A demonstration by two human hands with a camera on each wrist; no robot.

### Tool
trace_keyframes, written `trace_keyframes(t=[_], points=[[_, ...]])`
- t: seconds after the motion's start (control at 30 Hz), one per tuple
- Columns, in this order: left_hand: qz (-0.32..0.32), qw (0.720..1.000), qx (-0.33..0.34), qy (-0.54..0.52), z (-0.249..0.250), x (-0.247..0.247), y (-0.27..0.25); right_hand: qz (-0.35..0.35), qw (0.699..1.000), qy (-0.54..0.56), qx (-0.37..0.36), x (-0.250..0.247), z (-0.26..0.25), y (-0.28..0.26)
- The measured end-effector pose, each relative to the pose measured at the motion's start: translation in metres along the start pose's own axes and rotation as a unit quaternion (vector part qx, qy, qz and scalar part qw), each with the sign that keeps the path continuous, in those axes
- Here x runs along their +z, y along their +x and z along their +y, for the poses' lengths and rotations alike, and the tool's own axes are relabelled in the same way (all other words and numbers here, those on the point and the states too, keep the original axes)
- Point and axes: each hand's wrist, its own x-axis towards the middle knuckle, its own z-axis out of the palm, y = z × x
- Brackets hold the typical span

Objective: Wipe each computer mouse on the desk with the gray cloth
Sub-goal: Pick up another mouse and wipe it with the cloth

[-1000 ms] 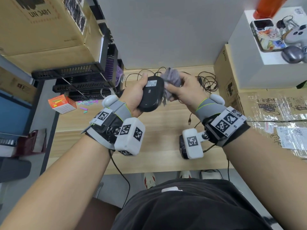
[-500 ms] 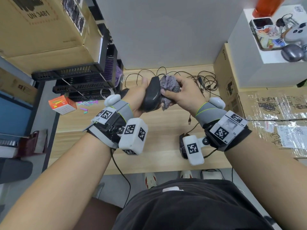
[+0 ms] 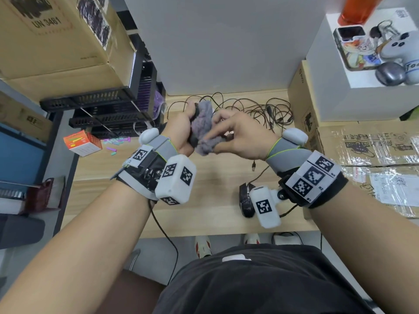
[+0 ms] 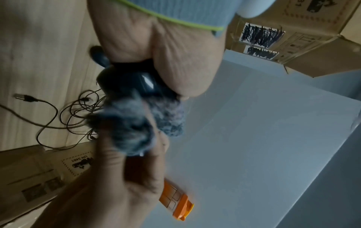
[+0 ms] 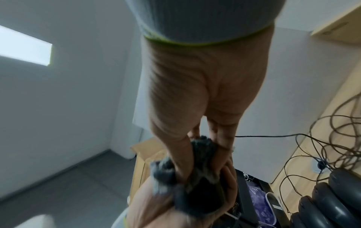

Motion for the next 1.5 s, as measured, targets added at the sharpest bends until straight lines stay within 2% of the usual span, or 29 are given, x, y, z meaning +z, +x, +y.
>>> trace_keyframes(t=[0.1, 0.13, 0.2, 0.27, 0.33, 0.37, 0.43, 0.5, 0.57, 0.6, 0.67, 0.7, 0.77, 0.83, 0.9, 0.93, 1.03, 1.13, 1.17, 1.2, 1.23, 1.27, 1.33, 1.4, 1.43, 1.5], points=[[-0.016, 1.000, 0.016, -0.002, -0.008, 0.013, 0.002, 0.173, 0.985, 0.009, 0.024, -0.012, 0.005, 0.006], [-0.015, 1.000, 0.018, 0.004, -0.010, 0.015, 0.005, 0.191, 0.981, -0.008, 0.009, -0.011, 0.005, 0.006], [-0.004, 1.000, 0.021, 0.003, -0.010, 0.018, 0.009, 0.153, 0.986, -0.038, -0.048, -0.007, 0.001, 0.004], [0.014, 1.000, 0.017, -0.022, -0.010, 0.018, 0.011, 0.059, 0.994, -0.047, -0.081, -0.005, 0.000, -0.003], [0.049, 0.998, 0.017, -0.026, -0.012, 0.019, 0.009, -0.041, 0.997, -0.029, -0.055, -0.014, 0.010, -0.009], [0.071, 0.997, 0.028, -0.026, -0.013, 0.019, 0.009, -0.066, 0.997, -0.013, -0.024, -0.020, 0.016, -0.011], [0.095, 0.994, 0.055, -0.020, -0.017, 0.019, 0.012, -0.049, 0.998, -0.007, 0.050, -0.029, 0.032, -0.011], [0.104, 0.993, 0.058, 0.000, -0.025, 0.022, 0.015, 0.043, 0.994, -0.015, 0.096, -0.030, 0.048, -0.007], [0.104, 0.993, 0.053, 0.024, -0.031, 0.026, 0.016, 0.126, 0.988, 0.027, 0.085, -0.022, 0.048, -0.003], [0.094, 0.994, 0.053, 0.033, -0.035, 0.026, 0.018, 0.133, 0.987, 0.055, 0.066, -0.019, 0.045, -0.002], [0.093, 0.990, 0.049, 0.090, -0.036, 0.021, 0.025, 0.098, 0.990, 0.096, 0.029, -0.016, 0.041, -0.002], [0.101, 0.987, 0.047, 0.116, -0.036, 0.018, 0.026, 0.070, 0.989, 0.126, 0.031, -0.016, 0.043, -0.003], [0.101, 0.988, 0.037, 0.114, -0.035, 0.011, 0.035, 0.039, 0.985, 0.150, 0.079, -0.023, 0.057, 0.003], [0.095, 0.991, 0.037, 0.092, -0.033, 0.010, 0.046, 0.082, 0.980, 0.125, 0.133, -0.031, 0.072, 0.014], [0.106, 0.990, 0.038, 0.079, -0.033, 0.013, 0.059, 0.133, 0.975, 0.133, 0.121, -0.033, 0.075, 0.024], [0.111, 0.990, 0.032, 0.078, -0.030, 0.015, 0.068, 0.136, 0.975, 0.141, 0.105, -0.034, 0.075, 0.031], [0.125, 0.988, 0.022, 0.086, -0.017, 0.012, 0.094, 0.078, 0.987, 0.116, 0.073, -0.037, 0.077, 0.039], [0.130, 0.988, 0.023, 0.082, -0.007, 0.006, 0.113, -0.079, 0.980, 0.071, 0.168, -0.047, 0.099, 0.040], [0.118, 0.990, 0.015, 0.082, -0.004, 0.005, 0.122, -0.117, 0.969, 0.030, 0.215, -0.047, 0.112, 0.045], [0.103, 0.991, 0.014, 0.085, -0.004, 0.005, 0.126, -0.128, 0.959, -0.026, 0.251, -0.048, 0.122, 0.045], [0.084, 0.992, 0.006, 0.097, -0.004, 0.005, 0.133, -0.107, 0.952, -0.058, 0.282, -0.045, 0.134, 0.048], [0.068, 0.992, 0.001, 0.108, -0.005, 0.005, 0.139, -0.065, 0.950, -0.044, 0.301, -0.043, 0.140, 0.051], [0.057, 0.992, -0.017, 0.113, -0.007, 0.001, 0.158, 0.066, 0.944, 0.073, 0.315, -0.040, 0.150, 0.064], [0.067, 0.991, -0.028, 0.110, -0.014, -0.002, 0.169, 0.201, 0.926, 0.165, 0.275, -0.043, 0.148, 0.074], [0.067, 0.991, -0.037, 0.113, -0.016, -0.006, 0.180, 0.225, 0.924, 0.195, 0.240, -0.044, 0.150, 0.082], [0.068, 0.989, -0.050, 0.117, -0.024, -0.008, 0.194, 0.194, 0.954, 0.153, 0.170, -0.043, 0.150, 0.093]])
